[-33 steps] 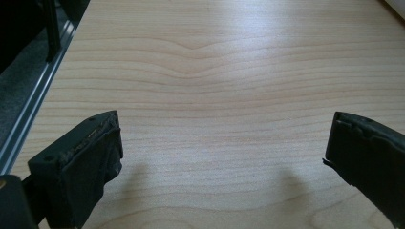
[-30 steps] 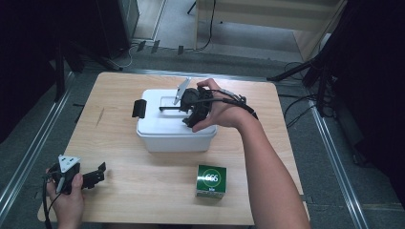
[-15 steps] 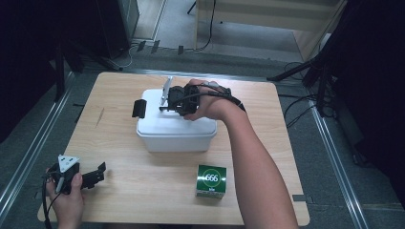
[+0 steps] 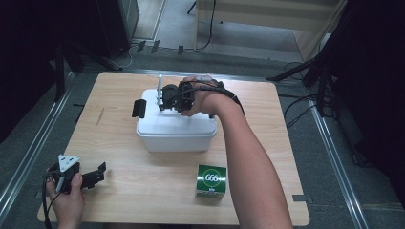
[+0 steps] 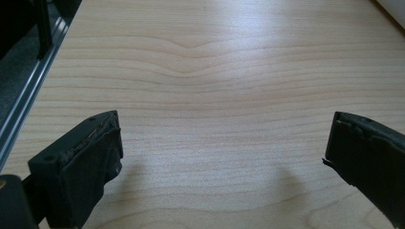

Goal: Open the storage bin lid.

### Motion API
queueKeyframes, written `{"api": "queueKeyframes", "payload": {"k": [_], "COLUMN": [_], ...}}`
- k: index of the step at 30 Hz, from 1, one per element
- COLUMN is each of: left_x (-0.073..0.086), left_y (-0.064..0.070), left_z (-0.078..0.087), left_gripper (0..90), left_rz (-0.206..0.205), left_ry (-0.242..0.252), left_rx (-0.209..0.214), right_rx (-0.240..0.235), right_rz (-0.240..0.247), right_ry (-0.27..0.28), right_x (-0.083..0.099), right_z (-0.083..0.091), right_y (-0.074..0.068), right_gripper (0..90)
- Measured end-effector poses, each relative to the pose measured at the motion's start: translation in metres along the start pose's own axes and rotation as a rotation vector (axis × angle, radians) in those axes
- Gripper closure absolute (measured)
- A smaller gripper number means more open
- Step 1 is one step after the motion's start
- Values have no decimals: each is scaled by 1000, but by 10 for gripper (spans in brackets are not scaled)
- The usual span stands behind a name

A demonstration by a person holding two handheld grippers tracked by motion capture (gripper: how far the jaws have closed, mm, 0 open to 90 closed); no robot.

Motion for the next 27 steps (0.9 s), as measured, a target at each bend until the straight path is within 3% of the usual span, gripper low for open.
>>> {"api": "queueKeyframes", "payload": {"k": [17, 21, 27], "left_x": [0, 0, 0], "left_y": [-1, -1, -1], "left_z": [-1, -1, -1], "left_gripper": [0, 0, 0], "left_rz": [5, 8, 6], "left_ry": [-11, -12, -9], "left_rx": [12, 14, 17], "right_rx": [-49, -42, -24], "right_rz": [2, 17, -6], "right_ry": [-52, -37, 8], "right_x": [-8, -10, -9], "right_z": [3, 7, 21], "right_y": [9, 11, 15], "right_gripper": [849, 850, 850]}}
Point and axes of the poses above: each handheld gripper's, and its own axes: z roughly backward along the jaws, x roughly out of its underside, y roughly to its right, the point moved 1 cm from there along -z, roughly forward along the jaws, and after that the axes turned 1 degree about -y, right-handed, at the moved point
